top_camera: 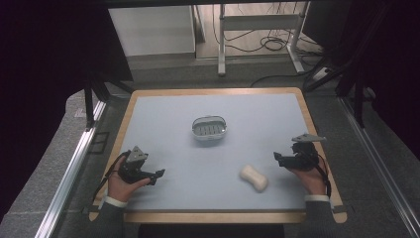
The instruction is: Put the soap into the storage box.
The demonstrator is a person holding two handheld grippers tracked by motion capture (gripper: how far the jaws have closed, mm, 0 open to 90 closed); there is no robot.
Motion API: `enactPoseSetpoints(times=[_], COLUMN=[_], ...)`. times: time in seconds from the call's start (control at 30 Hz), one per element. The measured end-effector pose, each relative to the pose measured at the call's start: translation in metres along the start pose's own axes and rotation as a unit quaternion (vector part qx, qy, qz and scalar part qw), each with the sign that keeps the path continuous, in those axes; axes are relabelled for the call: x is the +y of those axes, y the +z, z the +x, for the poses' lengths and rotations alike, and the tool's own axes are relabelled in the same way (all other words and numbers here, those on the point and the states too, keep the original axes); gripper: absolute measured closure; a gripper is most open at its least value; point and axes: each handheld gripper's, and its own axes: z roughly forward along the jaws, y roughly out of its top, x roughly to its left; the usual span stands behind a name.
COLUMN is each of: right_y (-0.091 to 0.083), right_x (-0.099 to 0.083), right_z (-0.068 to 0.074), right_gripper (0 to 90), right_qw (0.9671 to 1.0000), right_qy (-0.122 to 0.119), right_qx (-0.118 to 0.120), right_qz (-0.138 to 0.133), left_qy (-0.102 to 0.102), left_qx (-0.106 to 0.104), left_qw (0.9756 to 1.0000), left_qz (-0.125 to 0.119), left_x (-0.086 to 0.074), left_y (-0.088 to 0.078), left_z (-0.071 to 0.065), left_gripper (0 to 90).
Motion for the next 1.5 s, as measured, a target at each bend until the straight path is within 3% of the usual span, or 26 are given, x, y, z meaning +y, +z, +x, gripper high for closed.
enactPoseSetpoints(times=[0.17,0.5,0.57,0.8,0.97,1.0,1.13,1.5], right_y=[-0.006,-0.018,-0.024,-0.031,-0.036,-0.037,-0.036,-0.029], right_x=[0.003,0.006,0.008,0.012,0.016,0.017,0.019,0.021], right_z=[0.001,0.000,0.002,0.008,0.017,0.023,0.033,0.053], right_gripper=[16.9,17.0,16.8,16.8,16.8,16.8,17.4,21.1], right_qw=[0.9997,0.9990,0.9981,0.9974,0.9951,0.9934,0.9911,0.9883], right_qy=[-0.015,-0.021,-0.037,-0.048,-0.076,-0.091,-0.107,-0.107], right_qx=[0.018,0.040,0.049,0.053,0.060,0.062,0.068,0.090], right_qz=[0.003,0.006,0.012,0.011,0.020,0.030,0.041,0.061], left_qy=[0.000,-0.001,0.000,0.000,0.001,0.001,0.000,0.004], left_qx=[-0.004,-0.004,-0.003,-0.003,-0.003,-0.003,-0.005,-0.009], left_qw=[1.0000,1.0000,1.0000,1.0000,1.0000,1.0000,1.0000,0.9999], left_qz=[-0.003,-0.001,0.000,0.000,0.001,0.002,0.002,0.010], left_x=[0.000,0.000,0.000,0.000,0.000,0.000,0.000,0.001], left_y=[0.000,0.001,0.002,0.000,0.001,0.001,0.001,0.002], left_z=[0.001,0.000,0.000,0.000,0.000,0.000,0.000,0.001], left_gripper=[9.1,9.1,9.1,9.1,9.1,9.1,9.1,9.1])
